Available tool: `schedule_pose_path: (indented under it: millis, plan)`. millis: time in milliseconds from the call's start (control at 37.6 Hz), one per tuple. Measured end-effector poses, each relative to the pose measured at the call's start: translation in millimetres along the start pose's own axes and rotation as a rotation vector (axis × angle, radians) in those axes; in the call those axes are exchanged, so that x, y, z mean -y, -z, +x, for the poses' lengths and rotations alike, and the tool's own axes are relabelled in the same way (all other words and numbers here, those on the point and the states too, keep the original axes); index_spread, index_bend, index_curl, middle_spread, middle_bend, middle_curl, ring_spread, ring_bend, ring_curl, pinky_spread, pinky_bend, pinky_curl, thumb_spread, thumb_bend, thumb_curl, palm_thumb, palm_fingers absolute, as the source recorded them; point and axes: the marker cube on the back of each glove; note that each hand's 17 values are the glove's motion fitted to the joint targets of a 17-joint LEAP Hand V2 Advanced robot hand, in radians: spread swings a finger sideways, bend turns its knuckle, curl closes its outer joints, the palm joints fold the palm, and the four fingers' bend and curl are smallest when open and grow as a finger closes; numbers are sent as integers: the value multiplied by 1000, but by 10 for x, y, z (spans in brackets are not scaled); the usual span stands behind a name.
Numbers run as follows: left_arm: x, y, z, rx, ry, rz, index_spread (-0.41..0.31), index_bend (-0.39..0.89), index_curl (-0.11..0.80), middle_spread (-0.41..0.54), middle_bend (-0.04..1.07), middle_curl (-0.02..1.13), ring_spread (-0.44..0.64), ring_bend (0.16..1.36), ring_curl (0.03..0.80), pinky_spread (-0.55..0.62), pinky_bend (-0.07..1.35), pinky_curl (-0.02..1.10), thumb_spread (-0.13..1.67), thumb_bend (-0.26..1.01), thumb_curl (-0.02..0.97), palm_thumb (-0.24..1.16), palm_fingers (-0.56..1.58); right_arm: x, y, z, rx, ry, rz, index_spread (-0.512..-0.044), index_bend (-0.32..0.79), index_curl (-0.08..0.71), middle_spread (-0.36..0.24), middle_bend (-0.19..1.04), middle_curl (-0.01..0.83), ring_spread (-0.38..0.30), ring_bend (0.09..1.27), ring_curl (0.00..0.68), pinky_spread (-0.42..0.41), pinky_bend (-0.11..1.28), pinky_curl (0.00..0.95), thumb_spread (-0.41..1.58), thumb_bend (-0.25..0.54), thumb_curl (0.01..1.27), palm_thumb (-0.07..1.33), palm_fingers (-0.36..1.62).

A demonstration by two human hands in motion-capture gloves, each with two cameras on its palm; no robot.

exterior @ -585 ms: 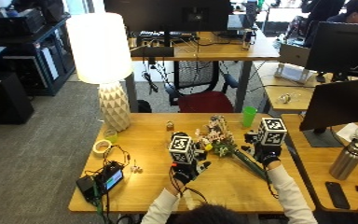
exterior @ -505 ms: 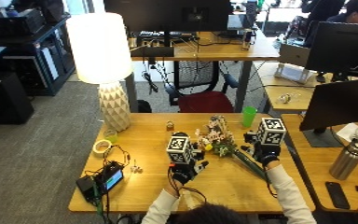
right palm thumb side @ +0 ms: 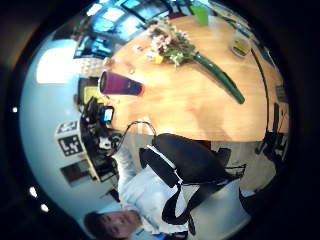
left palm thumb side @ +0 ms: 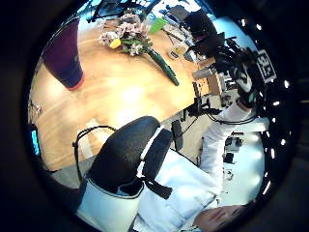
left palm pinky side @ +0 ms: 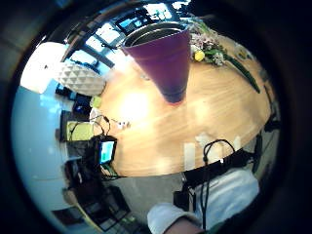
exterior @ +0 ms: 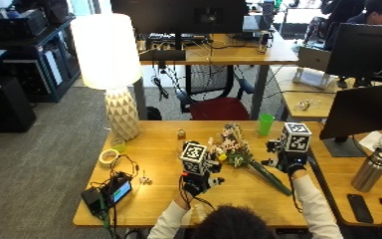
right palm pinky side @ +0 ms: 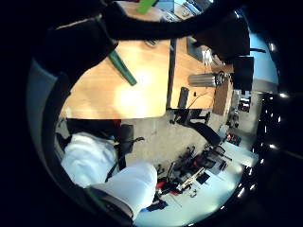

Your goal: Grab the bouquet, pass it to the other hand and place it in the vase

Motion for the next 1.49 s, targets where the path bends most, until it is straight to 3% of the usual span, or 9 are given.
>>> schedule_pose_path:
  millis: [425, 505, 691, 1010, 1196, 1223, 1302, 1329, 1488]
  plan:
    - [-94, -58, 344, 66, -94, -58, -38, 117, 132, 173, 277, 290, 326, 652, 247, 382, 524, 286, 943, -25, 214, 90, 67, 967, -428, 798, 138, -231, -150, -154, 33, 3, 110, 392, 324, 127, 698, 321, 263, 850, 367, 963, -14, 234, 401, 357]
    - [-60, -151, 342, 57, -107, -60, -35, 120, 141, 173, 279, 297, 327, 653, 249, 382, 523, 291, 948, -28, 220, 85, 66, 1045, -702, 846, 123, -259, -195, -191, 64, 18, 72, 401, 335, 103, 657, 317, 256, 859, 371, 912, -59, 232, 330, 335]
    - [-116, -285, 343, 46, -102, -108, -29, 121, 157, 174, 278, 311, 338, 652, 252, 387, 524, 301, 951, -27, 234, 80, 61, 394, -1146, 485, 184, -307, -505, -233, 72, 42, 49, 391, 347, 55, 656, 329, 247, 847, 368, 882, -30, 252, 333, 344]
    - [-150, -215, 328, 21, -69, -105, -26, 116, 175, 175, 276, 328, 345, 657, 257, 397, 524, 313, 959, -26, 252, 76, 53, 404, -1723, 441, 128, -433, -515, -213, 68, 61, -9, 432, 385, -35, 708, 359, 190, 799, 353, 893, -16, 283, 403, 458]
    - [-79, -199, 285, 7, -52, -99, -26, 125, 185, 175, 268, 334, 344, 657, 261, 399, 517, 316, 967, -26, 258, 76, 59, 552, -1834, 460, 60, -465, -283, -231, 151, 124, -35, 395, 393, -89, 644, 362, 147, 749, 345, 953, 69, 324, 635, 497]
    - [-75, -195, 286, 4, -48, -99, -26, 132, 188, 175, 265, 334, 345, 658, 260, 399, 515, 316, 973, -20, 260, 85, 62, 535, -1836, 434, 58, -462, -281, -243, 262, 165, -55, 369, 389, -108, 607, 353, 121, 720, 339, 961, 93, 330, 685, 548]
    - [-49, -205, 288, -2, -39, -100, -22, 133, 194, 174, 265, 337, 345, 659, 260, 399, 503, 315, 989, -13, 265, 106, 75, 479, -1851, 351, 50, -435, -318, -251, 321, 199, -72, 376, 397, -132, 574, 342, 84, 638, 312, 982, 112, 336, 755, 677]
    - [-40, -211, 289, -3, -38, -102, -20, 131, 195, 175, 265, 338, 345, 661, 262, 396, 501, 315, 1001, -7, 266, 119, 77, 472, -1853, 336, 43, -430, -323, -237, 362, 221, -86, 503, 441, -146, 554, 338, 47, 580, 297, 1002, 155, 350, 827, 851]
    - [-52, -170, 308, 3, -13, -143, -16, 119, 200, 176, 264, 344, 343, 664, 266, 391, 495, 318, 1035, -14, 270, 144, 77, 497, -1837, 320, 74, -401, -280, -220, 281, 255, -103, 438, 447, -195, 676, 385, -120, 538, 303, 1080, 236, 384, 987, 1104]
